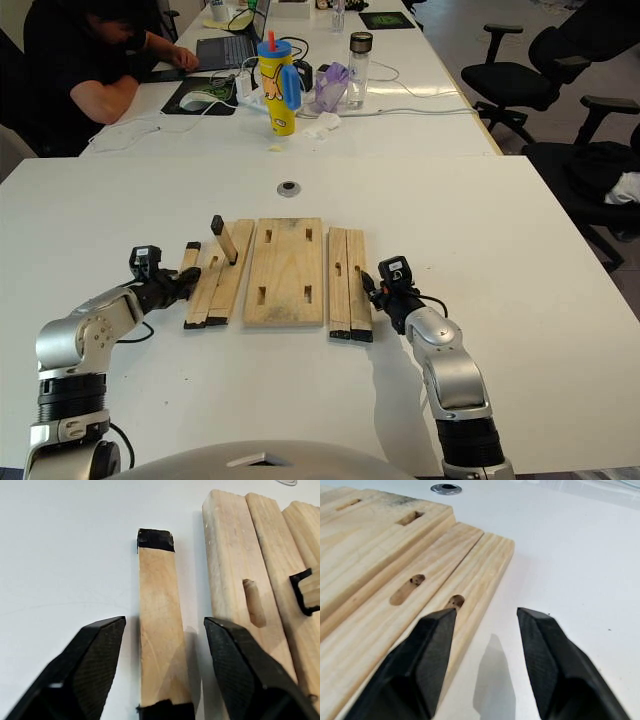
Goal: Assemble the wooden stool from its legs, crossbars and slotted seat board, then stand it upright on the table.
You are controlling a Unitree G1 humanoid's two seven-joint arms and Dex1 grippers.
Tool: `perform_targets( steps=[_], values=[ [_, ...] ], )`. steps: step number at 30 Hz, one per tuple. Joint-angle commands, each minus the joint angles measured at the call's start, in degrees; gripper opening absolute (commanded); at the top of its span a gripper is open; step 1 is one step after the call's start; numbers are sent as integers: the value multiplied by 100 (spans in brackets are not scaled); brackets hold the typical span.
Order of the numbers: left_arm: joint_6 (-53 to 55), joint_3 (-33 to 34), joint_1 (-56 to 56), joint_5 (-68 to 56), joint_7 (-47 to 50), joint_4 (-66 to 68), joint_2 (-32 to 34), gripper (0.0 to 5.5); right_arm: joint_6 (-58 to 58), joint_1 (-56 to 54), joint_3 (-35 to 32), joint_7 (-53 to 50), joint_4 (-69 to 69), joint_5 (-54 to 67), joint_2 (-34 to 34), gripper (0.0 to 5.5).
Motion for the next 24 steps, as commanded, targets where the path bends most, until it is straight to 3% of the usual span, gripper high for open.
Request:
perform_targets(
  steps=[1,11,24],
  values=[
    [82,-52,139,156,32,271,114,290,38,-47,42,-49,-88,-14,-4,225],
    [-400,-482,586,582,-89,525,315,139,89,135,493,-2,-343,-416,-293,225],
    [-549,-259,581,359,-25,494,-79,131,1060,-182,978,446,139,-823,-1243,225]
  ],
)
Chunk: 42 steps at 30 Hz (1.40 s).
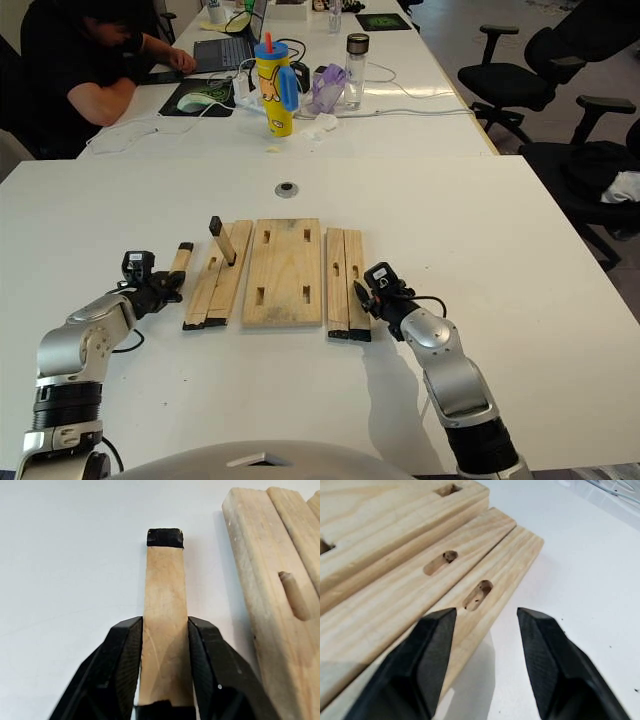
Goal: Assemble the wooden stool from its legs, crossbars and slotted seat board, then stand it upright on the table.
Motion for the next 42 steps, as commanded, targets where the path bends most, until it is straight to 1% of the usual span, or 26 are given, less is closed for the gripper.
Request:
perform_targets(
  steps=[1,7,11,13,15,18,21,22,24,26,28,31,34,36,42],
  values=[
    [279,-72,251,-34,51,201,-237,131,469,-101,51,98,723,-243,-385,225],
    [283,-42,149,-67,75,231,-309,131,150,-483,-21,420,1332,-93,-565,225],
    [-149,124,17,-123,76,111,-383,131,-191,-520,-101,607,1159,149,-424,225],
    [-609,291,-138,-173,87,-36,-437,131,-630,-566,-451,340,948,307,-154,225],
    [-781,504,-293,-290,139,-95,-499,131,-839,-647,-705,186,734,425,15,225],
    [-910,596,-525,-301,178,-218,-390,131,-1033,-917,-1091,26,444,700,281,225],
    [-1404,791,-1114,-317,169,-519,-184,131,-1060,-1199,-1534,-218,318,1025,551,225],
    [-1651,733,-1373,-186,105,-690,0,131,-928,-1284,-1675,-255,318,1236,673,225],
    [-2214,354,-1868,364,-41,-1167,471,131,-737,-1422,-1889,-403,302,1546,906,225],
    [-2527,-52,-2357,710,-150,-1651,694,131,-359,-1545,-2146,-368,146,2245,1168,225],
    [-2556,-488,-2647,869,-248,-2022,683,131,109,-1648,-2313,-277,-156,3010,1337,225],
    [-2490,-1397,-2722,1041,-380,-2374,386,131,913,-1924,-2787,-446,-611,4908,1681,269],
    [-2639,-2173,-2367,1383,-423,-2402,175,131,1218,-2232,-3064,-858,-711,6192,1743,316],
    [-2713,-2361,-2175,1457,-427,-2348,78,131,1292,-2385,-3199,-1169,-607,6756,1693,345],
    [-2972,-2576,-1901,1457,-631,-2233,-123,131,1298,-2569,-3287,-1867,-444,7805,1422,433]
  ],
)
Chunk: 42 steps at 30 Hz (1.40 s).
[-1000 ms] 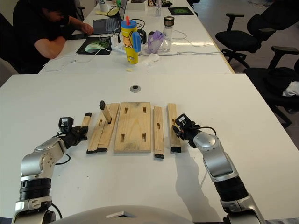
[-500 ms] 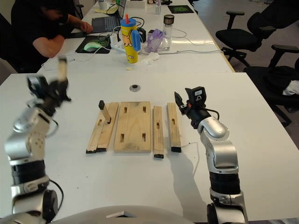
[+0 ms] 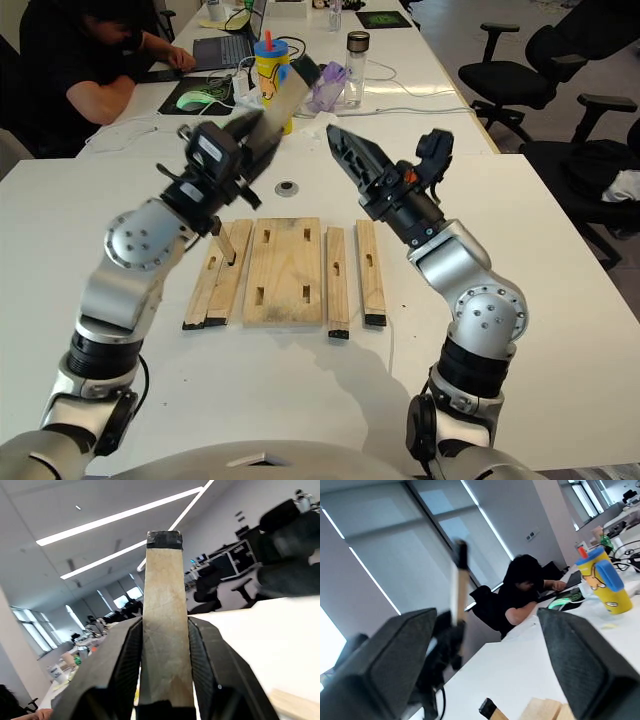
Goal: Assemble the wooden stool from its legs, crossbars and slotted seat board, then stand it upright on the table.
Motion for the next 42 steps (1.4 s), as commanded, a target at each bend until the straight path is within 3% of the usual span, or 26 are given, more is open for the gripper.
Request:
perform_targets(
  steps=[1,15,39,40,42],
  values=[
    [-184,-134,158,31,-196,33,-111,131,-37,-186,-97,-493,107,727,-143,440],
    [-368,-286,375,76,-368,3,-414,131,-497,-171,223,-1234,544,1962,-219,441],
    [-135,-418,627,107,-558,-173,-590,131,-1035,102,798,-1455,327,1957,-376,77],
    [-128,-398,647,85,-562,-167,-599,168,-1040,104,816,-1446,332,1898,-410,69],
    [-109,-321,709,-25,-540,-174,-661,187,-1048,117,837,-1418,372,1837,-449,49]
  ],
)
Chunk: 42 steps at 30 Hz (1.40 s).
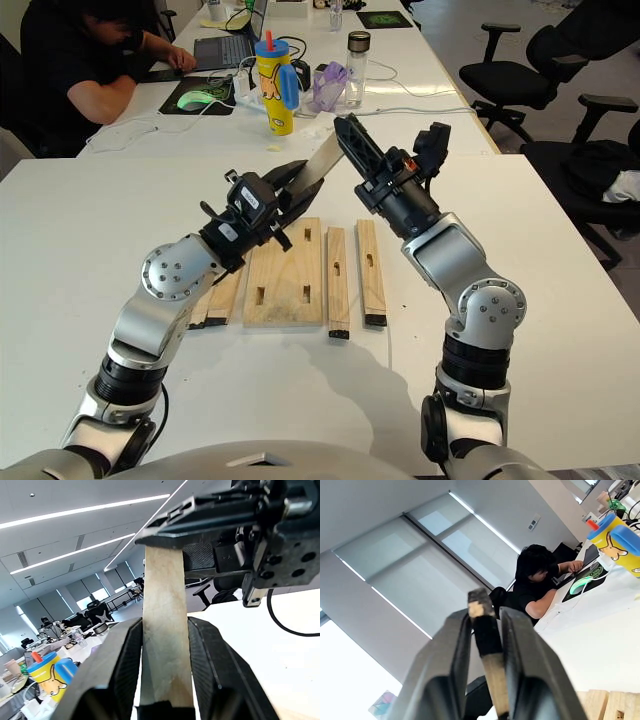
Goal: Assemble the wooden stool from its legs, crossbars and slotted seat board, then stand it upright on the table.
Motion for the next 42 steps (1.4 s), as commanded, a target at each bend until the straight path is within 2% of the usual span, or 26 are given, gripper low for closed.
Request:
perform_targets(
  steps=[1,7,10,12,14,18,24,34,40,42],
  values=[
    [101,142,146,-150,0,-19,-87,198,-23,42,91,2,-21,-121,-88,44],
    [347,684,298,-1007,72,-24,-462,286,-243,118,48,49,53,-774,-210,43],
    [481,950,403,-1198,165,59,-486,325,-607,277,198,87,172,-2323,-606,43],
    [418,983,491,-1158,166,98,-424,329,-823,700,369,105,75,-3409,-930,43],
    [423,1009,585,-1222,185,98,-469,329,-1003,1210,330,-40,-104,-3963,-907,43],
    [360,1027,749,-1228,290,152,-584,329,-1386,1921,479,-183,-405,-4789,-481,43],
    [316,1003,652,-1202,343,320,-663,329,-1681,1985,357,-168,-182,-5046,165,43],
    [235,865,593,-1146,288,576,-661,329,-2095,1909,262,272,676,-5215,799,43],
    [281,821,639,-1130,251,648,-616,329,-2232,1903,219,395,737,-5331,927,43],
    [163,493,679,-873,72,616,-450,329,-2233,1843,226,415,851,-5479,898,43]
  ],
)
